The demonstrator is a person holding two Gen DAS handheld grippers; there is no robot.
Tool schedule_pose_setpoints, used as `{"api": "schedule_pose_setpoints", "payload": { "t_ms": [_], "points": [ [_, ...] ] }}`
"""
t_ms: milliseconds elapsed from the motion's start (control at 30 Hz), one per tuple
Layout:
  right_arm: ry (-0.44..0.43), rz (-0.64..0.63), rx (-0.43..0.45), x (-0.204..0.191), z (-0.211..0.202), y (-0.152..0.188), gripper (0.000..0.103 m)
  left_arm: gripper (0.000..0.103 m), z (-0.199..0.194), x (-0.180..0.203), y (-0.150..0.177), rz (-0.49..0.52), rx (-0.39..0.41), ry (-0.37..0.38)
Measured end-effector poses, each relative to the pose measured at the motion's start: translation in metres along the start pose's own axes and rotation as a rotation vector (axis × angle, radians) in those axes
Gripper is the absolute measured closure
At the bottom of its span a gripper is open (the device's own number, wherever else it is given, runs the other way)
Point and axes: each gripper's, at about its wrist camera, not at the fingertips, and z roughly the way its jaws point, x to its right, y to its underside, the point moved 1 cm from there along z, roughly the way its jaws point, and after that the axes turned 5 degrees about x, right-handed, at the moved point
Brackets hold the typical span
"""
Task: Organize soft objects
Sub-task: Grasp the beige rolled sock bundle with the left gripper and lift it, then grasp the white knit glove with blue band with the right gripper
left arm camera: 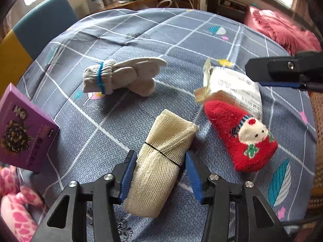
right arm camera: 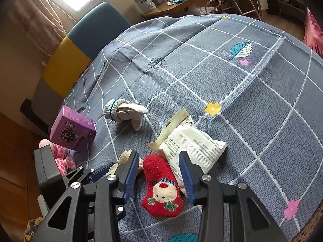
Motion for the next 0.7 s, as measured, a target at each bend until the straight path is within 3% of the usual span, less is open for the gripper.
{"api": "schedule_pose_setpoints", "payload": {
  "t_ms": [100,133,367,467,700],
  "points": [
    [-0.003,-0.019,0.005,-0.004,0.0,0.001,0.062,0.06,-0.002,-0.004,0.003,-0.058,0.026,0.027],
    [-0.003,-0.027,0.005,-0.005,0.0,0.001,0.062,0.066,-0.006,-0.008,0.005,-0.087,0.038,0.036],
    [-0.021,-0.117,-0.038,-0.025,0.006,0.008,0.062,0.066,-0.06,-0.05,0.038,-0.4,0.133,0.069],
    [-0.033,-0.233,-0.082,-0.049,0.016,0.009,0.062,0.066,-0.085,-0.058,0.058,-0.475,0.162,0.052],
    [0.012,-0.534,-0.068,-0.109,0.061,-0.029,0.062,0.066,-0.131,-0.063,0.1,-0.601,0.212,0.053]
  ]
}}
